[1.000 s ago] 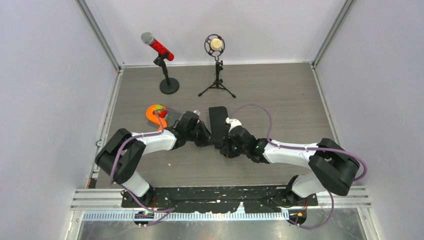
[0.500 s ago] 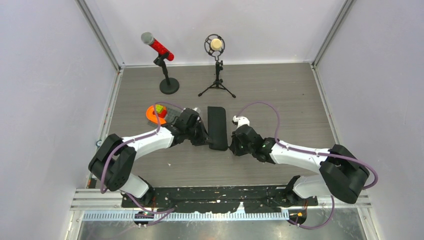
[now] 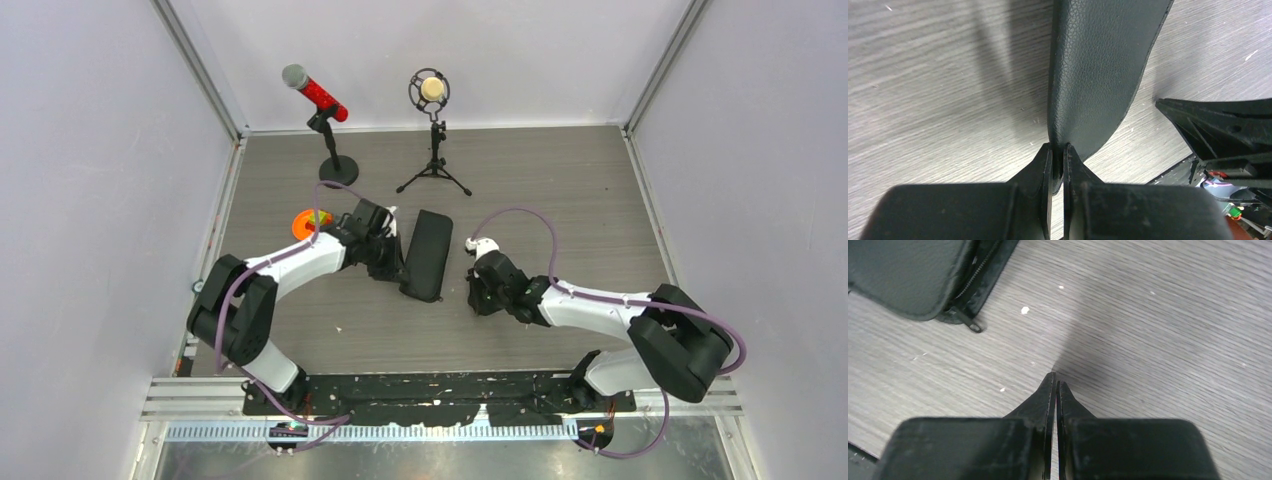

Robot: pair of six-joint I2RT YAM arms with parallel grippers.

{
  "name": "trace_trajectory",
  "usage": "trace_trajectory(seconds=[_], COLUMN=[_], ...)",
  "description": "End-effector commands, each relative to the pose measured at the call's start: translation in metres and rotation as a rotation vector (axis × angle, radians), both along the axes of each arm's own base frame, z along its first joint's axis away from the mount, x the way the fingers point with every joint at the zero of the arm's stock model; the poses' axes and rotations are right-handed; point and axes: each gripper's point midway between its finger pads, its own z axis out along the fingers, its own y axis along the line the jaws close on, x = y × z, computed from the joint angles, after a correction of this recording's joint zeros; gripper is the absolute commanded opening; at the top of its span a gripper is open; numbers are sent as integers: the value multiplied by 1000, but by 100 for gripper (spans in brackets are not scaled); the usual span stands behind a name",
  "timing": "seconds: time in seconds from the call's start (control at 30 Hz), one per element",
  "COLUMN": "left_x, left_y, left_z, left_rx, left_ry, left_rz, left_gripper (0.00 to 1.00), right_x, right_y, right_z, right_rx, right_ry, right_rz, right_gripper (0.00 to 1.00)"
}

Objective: Sort the hair-cutting tools
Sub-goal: Zip the hairdressing tool bag at the center of the board.

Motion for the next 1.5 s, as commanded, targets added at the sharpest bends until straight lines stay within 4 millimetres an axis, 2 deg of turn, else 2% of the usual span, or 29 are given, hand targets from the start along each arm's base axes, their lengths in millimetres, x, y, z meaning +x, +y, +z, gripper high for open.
trace_trajectory(seconds=[0.0,0.1,0.17,0.3,0.43,0.6,0.73,0.87,1.0,1.07,1.17,1.23,1.27,1.3,1.4,1.47], left_x=[2,4,3,3,3,3,3,4,9,15,27,36,40,42,43,40], left_y=[26,24,23,23,23,23,22,22,24,26,30,30,29,27,30,38], left_z=[-11,-13,-15,-16,-16,-17,-17,-17,-17,-16,-16,-11,-6,0,17,26], left_rx=[144,141,137,139,140,138,137,141,160,166,180,185,175,158,113,102], left_ry=[15,23,28,27,27,28,32,30,24,19,12,-5,-20,-41,-104,-138], left_rz=[-64,-66,-68,-71,-72,-80,-85,-91,-92,-85,-72,-60,-53,-41,41,125], left_gripper=[6,5,5,4,4,3,3,2,2,2,3,11,19,29,70,85], right_x=[11,8,7,10,16,20,19,15,11,7,1,-2,-2,-3,-3,-4], right_y=[47,67,78,95,100,98,97,99,96,93,93,97,100,103,119,131], right_z=[37,46,47,42,32,17,3,-3,0,2,9,14,17,17,25,30], right_rx=[171,212,212,204,173,118,88,79,81,90,117,139,157,160,185,209], right_ry=[-101,-124,-134,-130,-128,-130,-118,-106,-108,-106,-109,-114,-118,-121,-129,-137], right_rz=[136,212,251,297,311,327,359,402,418,415,416,410,401,399,378,375], right_gripper=[10,25,41,56,59,59,54,40,15,7,5,5,5,5,5,5])
